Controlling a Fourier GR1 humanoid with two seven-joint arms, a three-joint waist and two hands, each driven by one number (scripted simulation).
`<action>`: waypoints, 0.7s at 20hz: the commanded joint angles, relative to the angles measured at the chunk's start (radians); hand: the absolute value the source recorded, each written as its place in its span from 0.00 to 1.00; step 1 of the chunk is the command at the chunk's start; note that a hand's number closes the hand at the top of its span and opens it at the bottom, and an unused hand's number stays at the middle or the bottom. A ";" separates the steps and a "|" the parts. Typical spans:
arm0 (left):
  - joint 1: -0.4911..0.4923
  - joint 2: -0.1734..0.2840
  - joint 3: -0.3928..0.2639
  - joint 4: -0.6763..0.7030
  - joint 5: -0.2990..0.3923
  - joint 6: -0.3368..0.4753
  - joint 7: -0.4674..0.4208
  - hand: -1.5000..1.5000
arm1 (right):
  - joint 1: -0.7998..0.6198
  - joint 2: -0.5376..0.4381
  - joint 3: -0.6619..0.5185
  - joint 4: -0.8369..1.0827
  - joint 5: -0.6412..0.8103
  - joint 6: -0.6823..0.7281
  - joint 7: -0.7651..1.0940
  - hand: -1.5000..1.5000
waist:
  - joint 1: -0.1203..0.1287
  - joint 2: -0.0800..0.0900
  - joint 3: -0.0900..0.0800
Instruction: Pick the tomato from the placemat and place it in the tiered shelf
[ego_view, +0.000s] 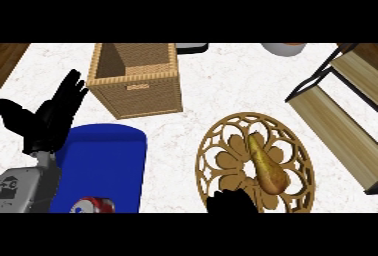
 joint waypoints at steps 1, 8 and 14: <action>-0.002 -0.046 -0.036 0.031 -0.048 0.035 -0.033 0.50 | 0.178 -0.034 0.160 -0.188 0.085 -0.079 0.052 1.00 | -0.007 0.005 0.004; 0.017 0.005 0.008 -0.032 0.005 -0.006 0.020 0.50 | 0.212 0.052 0.152 -0.417 0.077 -0.278 0.034 1.00 | 0.004 0.000 0.004; 0.047 -0.010 0.003 0.001 -0.006 -0.012 -0.037 0.50 | 0.221 0.007 0.111 -0.601 0.142 -0.356 0.046 1.00 | -0.011 0.002 0.002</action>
